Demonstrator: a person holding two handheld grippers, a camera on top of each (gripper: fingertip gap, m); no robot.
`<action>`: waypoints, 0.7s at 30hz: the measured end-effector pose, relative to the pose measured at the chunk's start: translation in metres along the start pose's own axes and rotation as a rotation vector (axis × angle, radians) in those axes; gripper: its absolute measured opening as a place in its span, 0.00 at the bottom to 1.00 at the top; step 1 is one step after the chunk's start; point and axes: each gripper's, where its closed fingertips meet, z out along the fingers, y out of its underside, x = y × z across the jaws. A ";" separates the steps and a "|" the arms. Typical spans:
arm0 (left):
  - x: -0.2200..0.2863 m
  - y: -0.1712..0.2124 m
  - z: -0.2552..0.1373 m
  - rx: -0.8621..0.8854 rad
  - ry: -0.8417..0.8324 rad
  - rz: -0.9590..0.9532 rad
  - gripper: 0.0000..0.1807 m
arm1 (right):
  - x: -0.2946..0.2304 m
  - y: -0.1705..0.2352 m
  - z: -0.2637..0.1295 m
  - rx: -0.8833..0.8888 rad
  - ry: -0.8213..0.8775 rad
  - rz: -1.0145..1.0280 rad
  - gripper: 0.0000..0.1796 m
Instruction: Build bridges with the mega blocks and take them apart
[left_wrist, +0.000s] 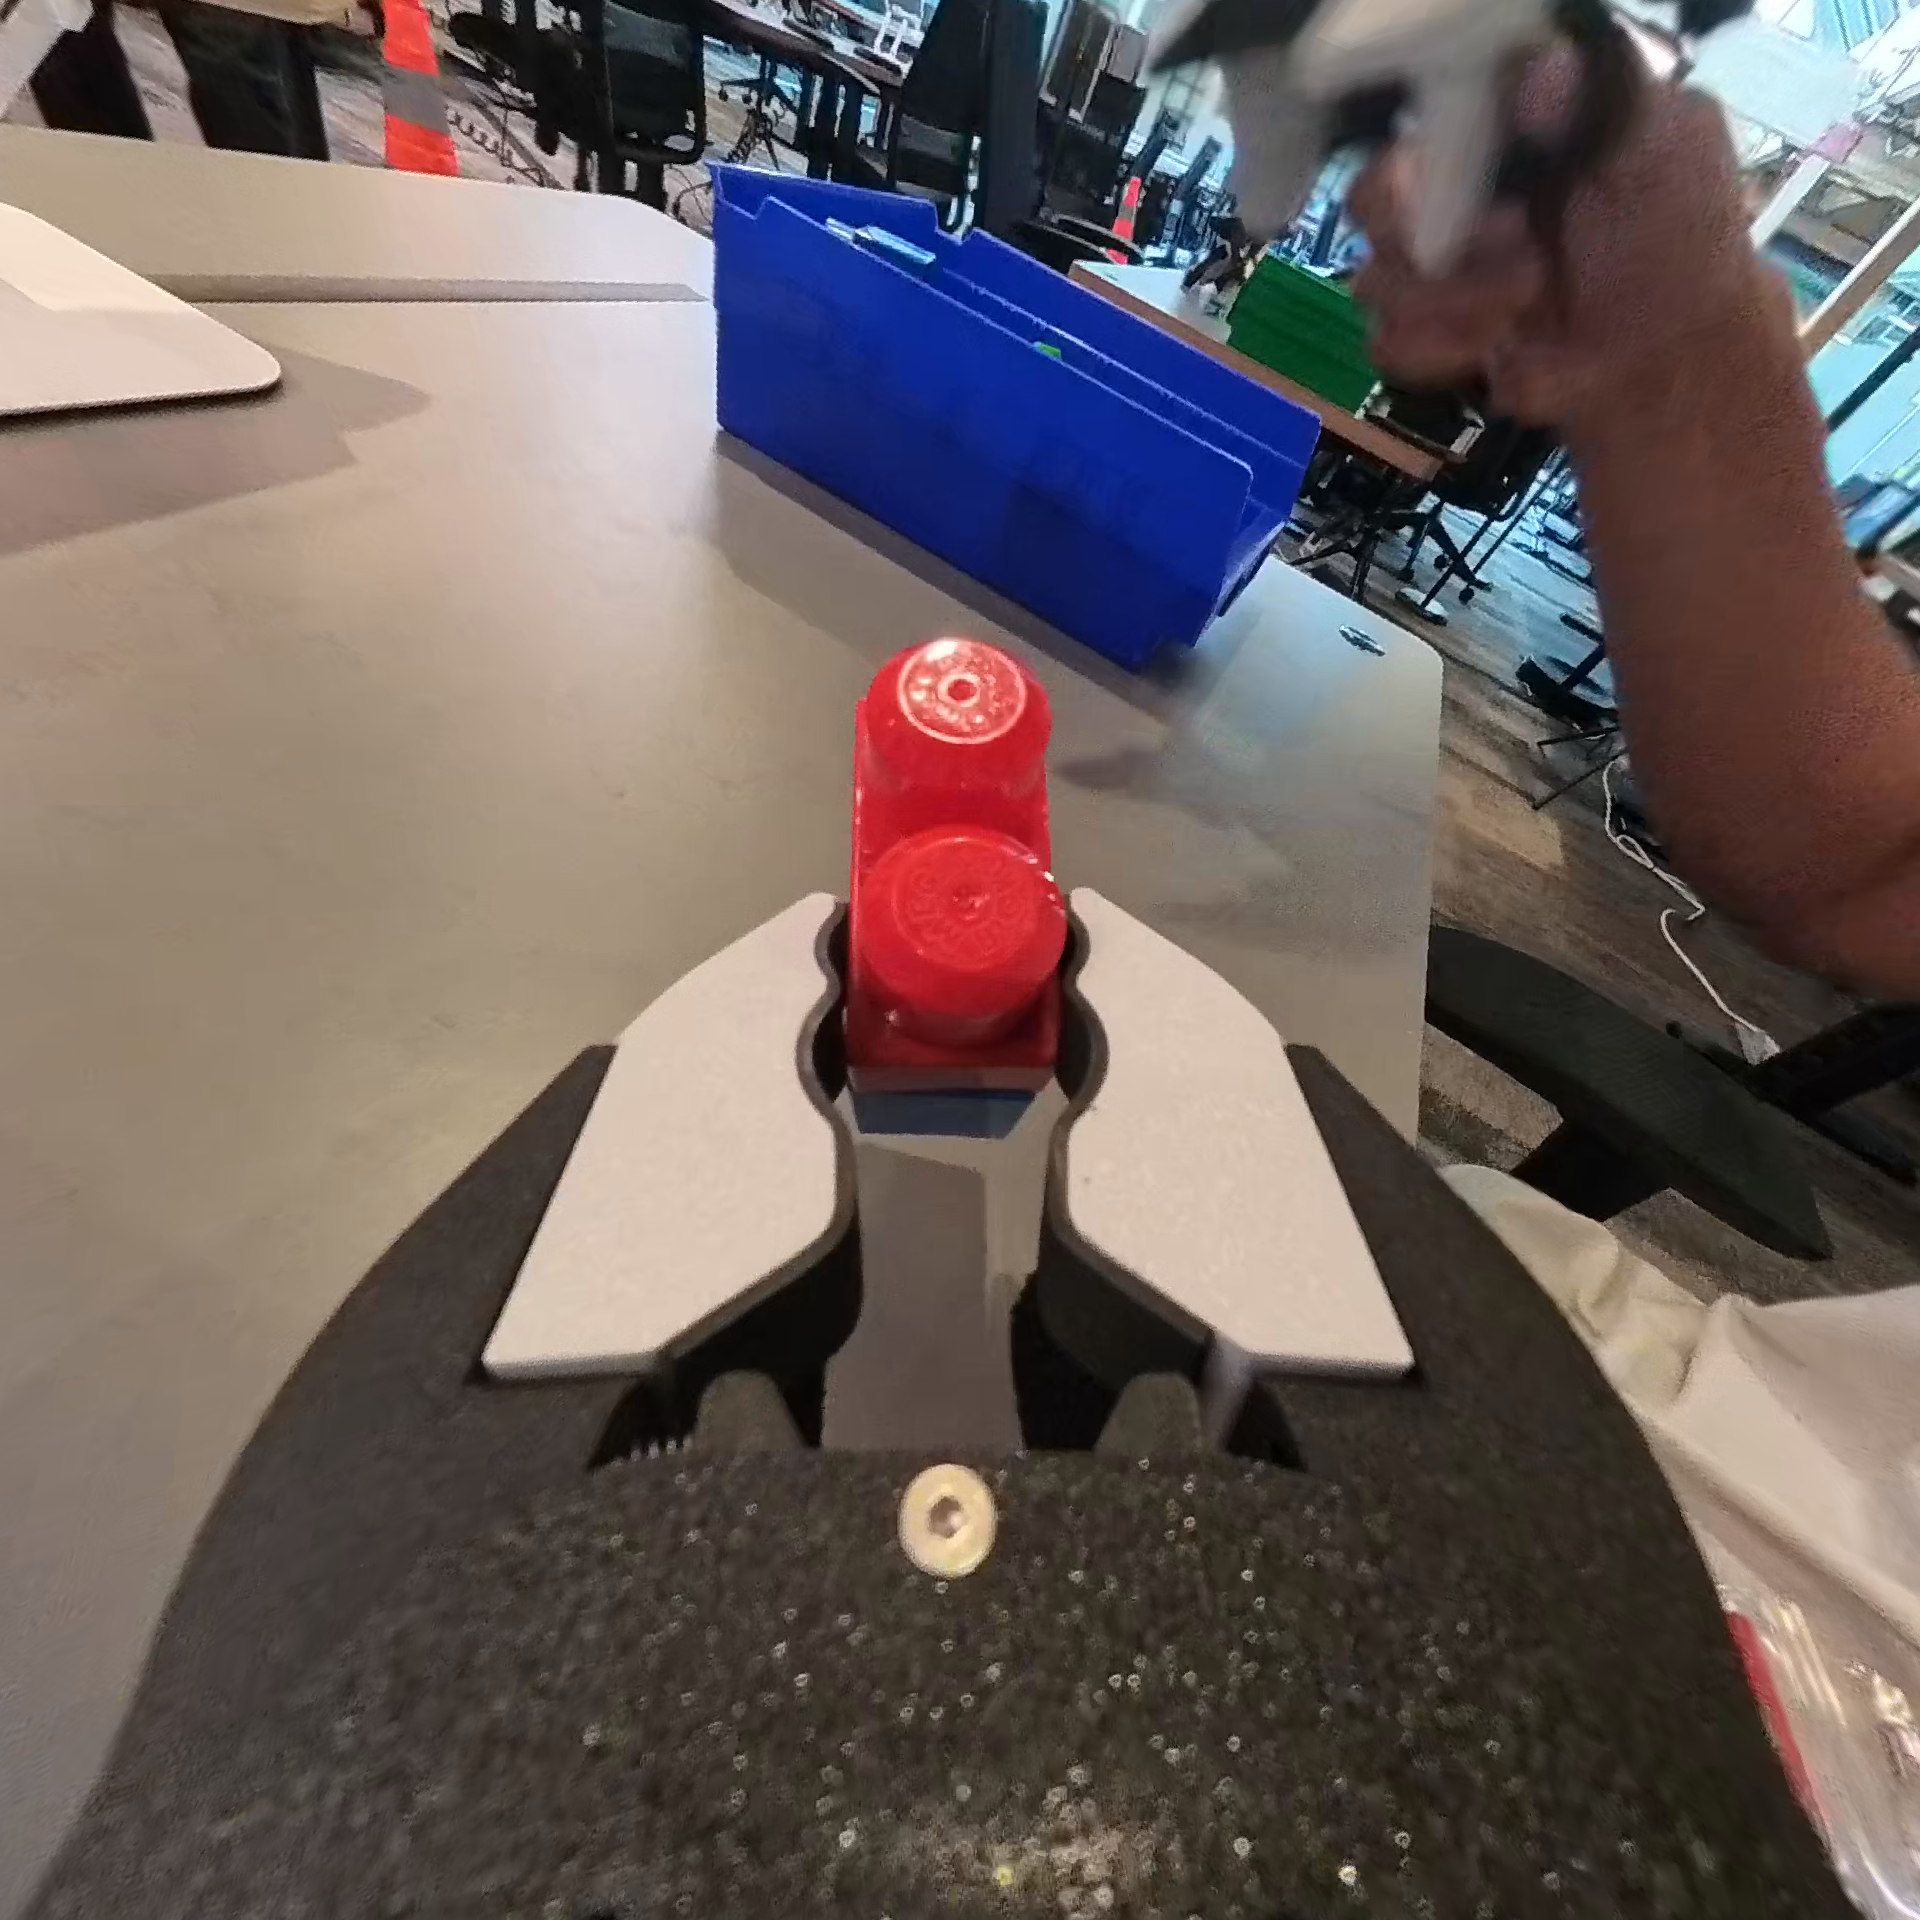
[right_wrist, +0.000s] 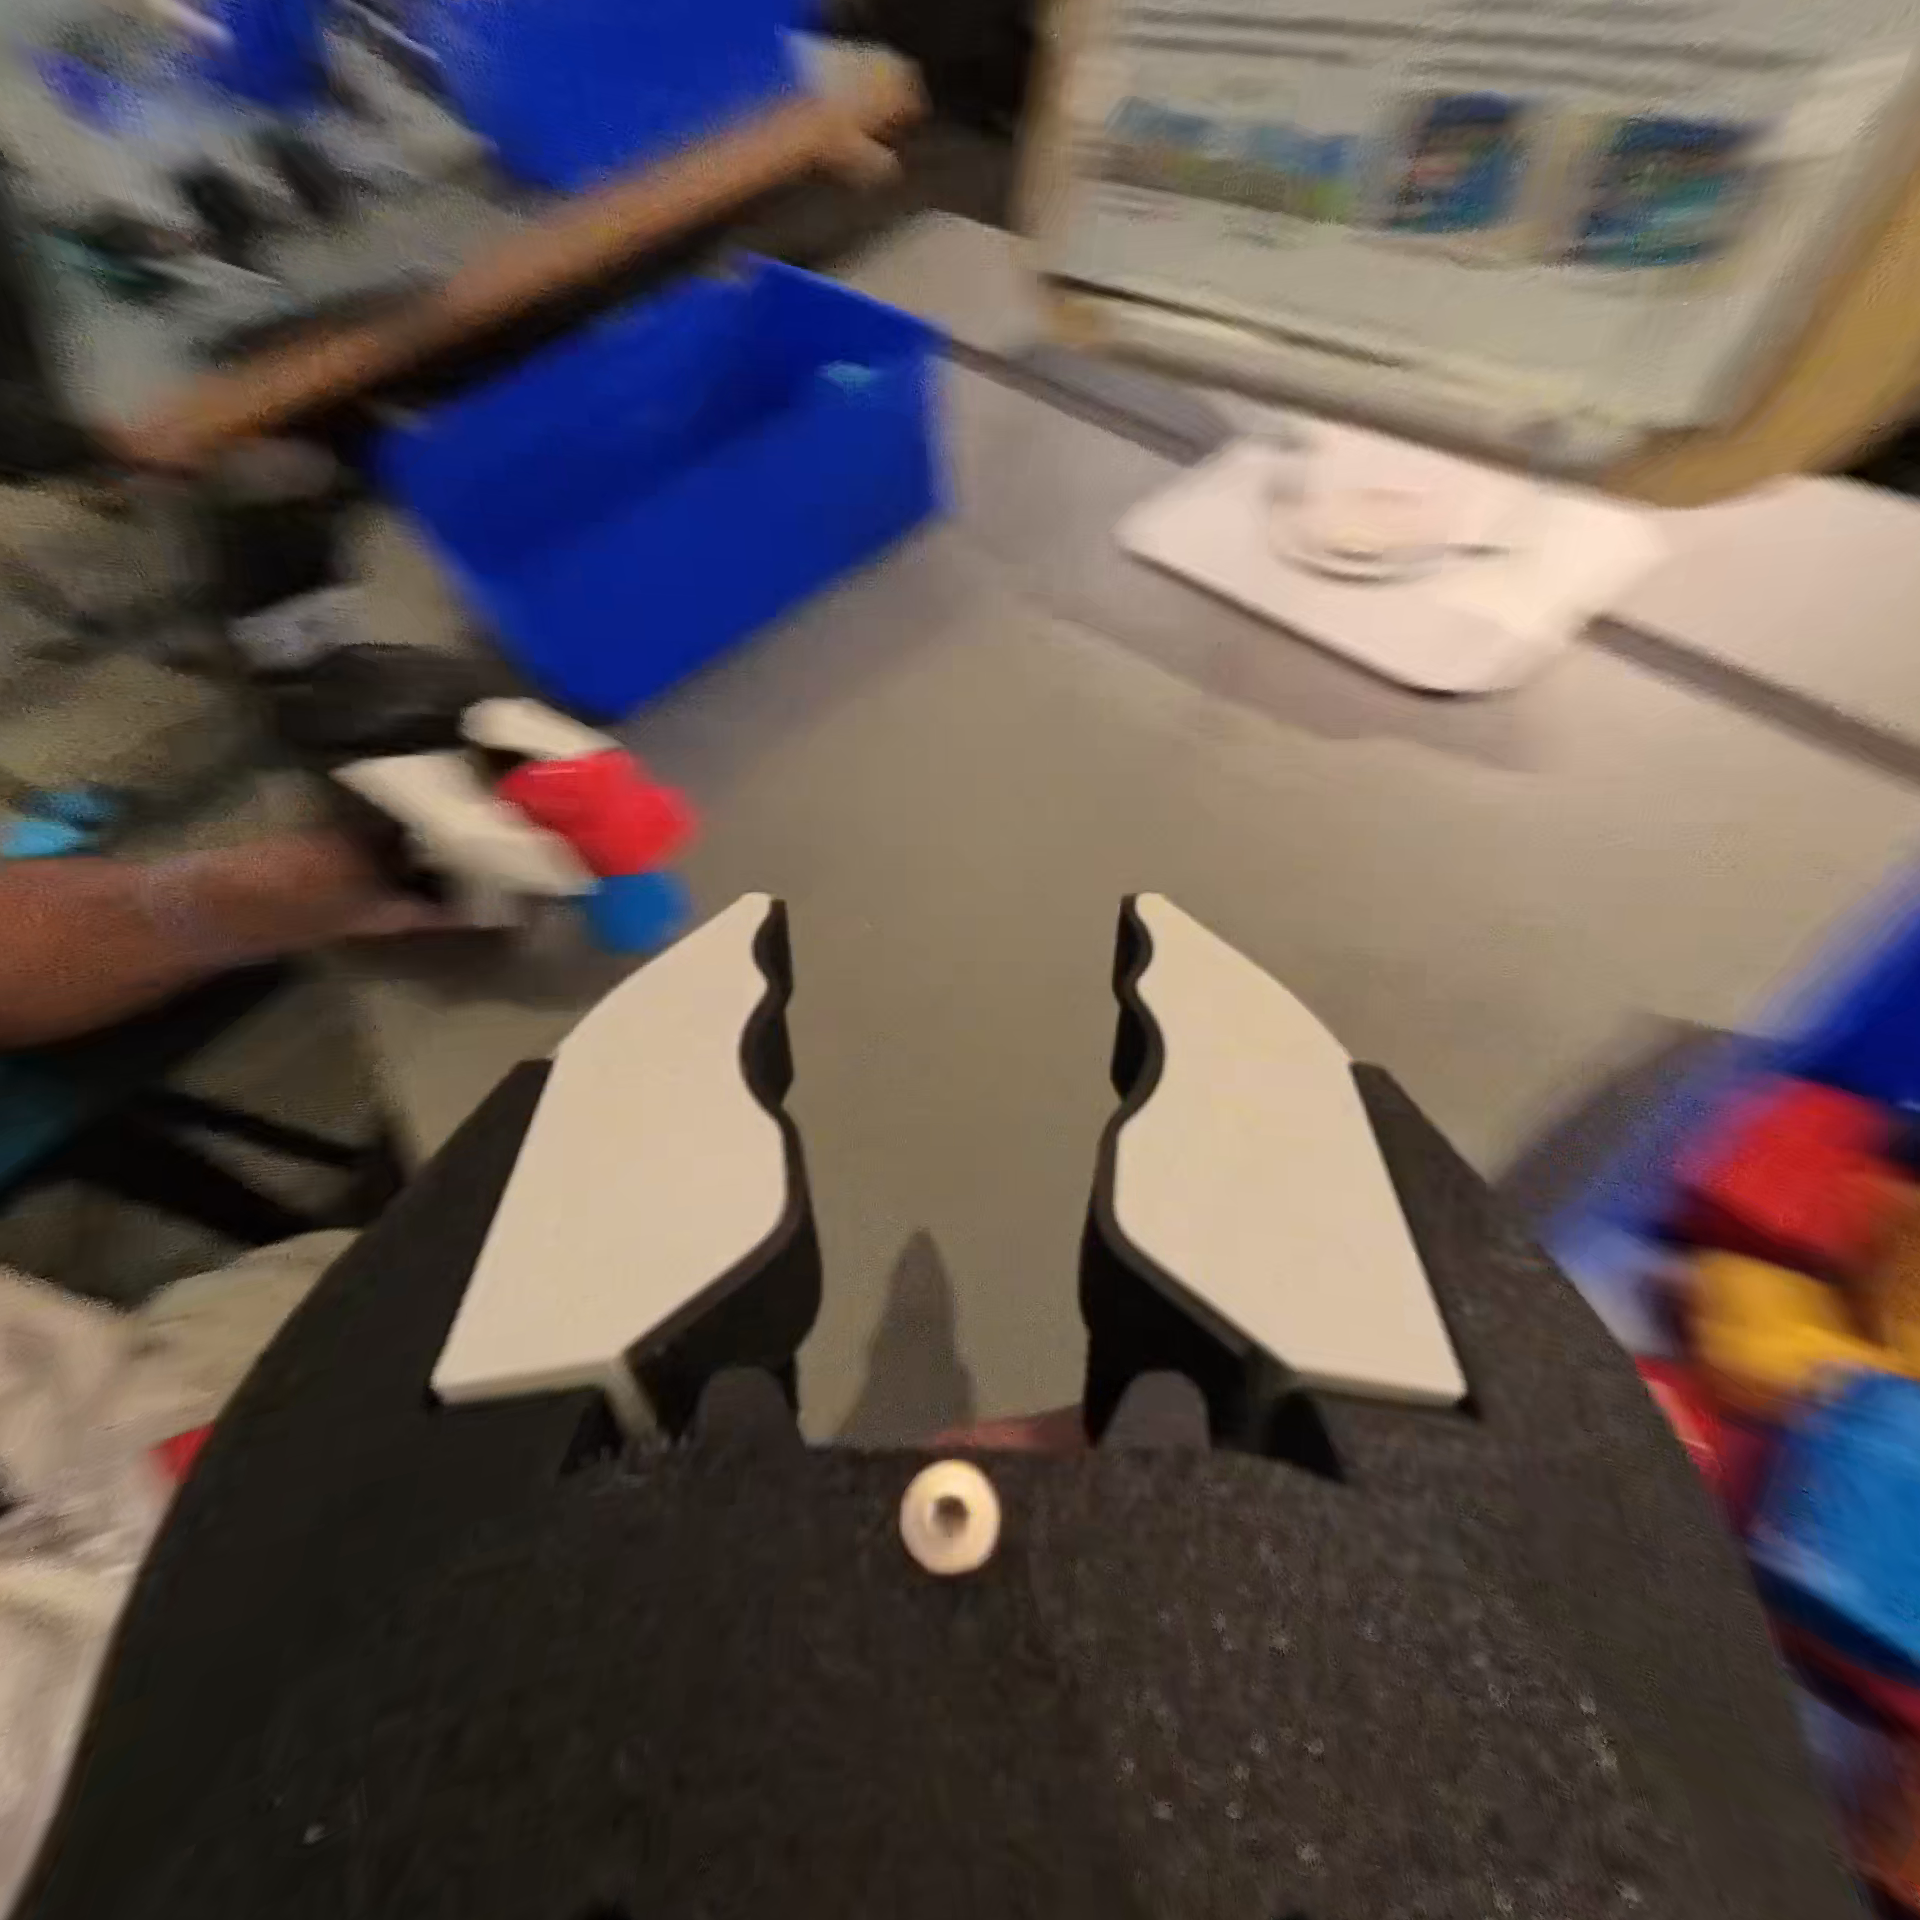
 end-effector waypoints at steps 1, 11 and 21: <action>0.002 0.000 0.000 -0.002 0.006 0.008 0.20 | -0.037 0.017 0.010 0.049 -0.096 0.010 0.33; 0.014 0.000 0.007 -0.040 0.100 0.024 0.20 | -0.109 0.116 0.062 0.054 -0.221 -0.030 0.30; 0.048 -0.091 0.013 -0.174 0.401 0.051 0.20 | -0.116 0.038 0.093 0.149 -0.346 -0.077 0.34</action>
